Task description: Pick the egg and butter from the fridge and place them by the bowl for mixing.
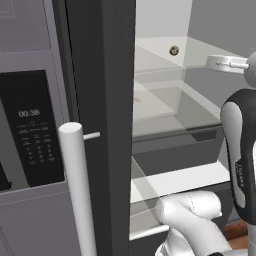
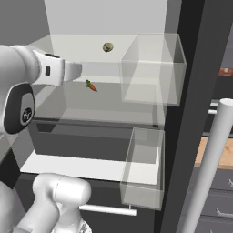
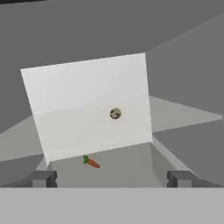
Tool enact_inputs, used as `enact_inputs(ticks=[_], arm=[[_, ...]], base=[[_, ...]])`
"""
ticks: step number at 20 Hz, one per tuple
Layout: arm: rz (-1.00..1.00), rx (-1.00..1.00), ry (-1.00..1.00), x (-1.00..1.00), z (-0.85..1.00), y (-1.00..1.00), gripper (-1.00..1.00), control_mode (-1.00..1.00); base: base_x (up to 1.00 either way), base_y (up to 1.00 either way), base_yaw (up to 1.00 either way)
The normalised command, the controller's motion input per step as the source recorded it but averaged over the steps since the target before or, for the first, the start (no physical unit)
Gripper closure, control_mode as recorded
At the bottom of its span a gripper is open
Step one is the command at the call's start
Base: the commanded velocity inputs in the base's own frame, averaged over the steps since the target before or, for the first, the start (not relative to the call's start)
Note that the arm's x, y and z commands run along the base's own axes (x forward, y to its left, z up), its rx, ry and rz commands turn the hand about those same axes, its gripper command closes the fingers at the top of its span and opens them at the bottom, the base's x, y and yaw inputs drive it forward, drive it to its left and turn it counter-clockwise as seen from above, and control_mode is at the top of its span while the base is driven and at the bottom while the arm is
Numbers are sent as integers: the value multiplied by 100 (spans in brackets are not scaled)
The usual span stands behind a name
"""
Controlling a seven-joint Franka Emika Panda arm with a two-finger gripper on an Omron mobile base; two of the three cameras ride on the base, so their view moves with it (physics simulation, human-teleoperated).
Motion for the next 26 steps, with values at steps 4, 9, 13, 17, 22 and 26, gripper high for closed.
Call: enact_inputs(ticks=[4,9,13,17,22,26], arm=[[-4,0,26,48,30,1,-100,-100],[0,0,0,8,-2,0,-100,-100],[0,-5,-1,31,-16,-4,-100,-100],[0,-8,-2,58,-27,-1,-100,-100],[0,-8,0,84,-39,0,-100,-100],[0,-3,0,93,-41,0,-100,-100]], base=[[0,0,0],[0,0,0],[0,0,0],[0,0,0],[0,0,0],[0,0,0]])
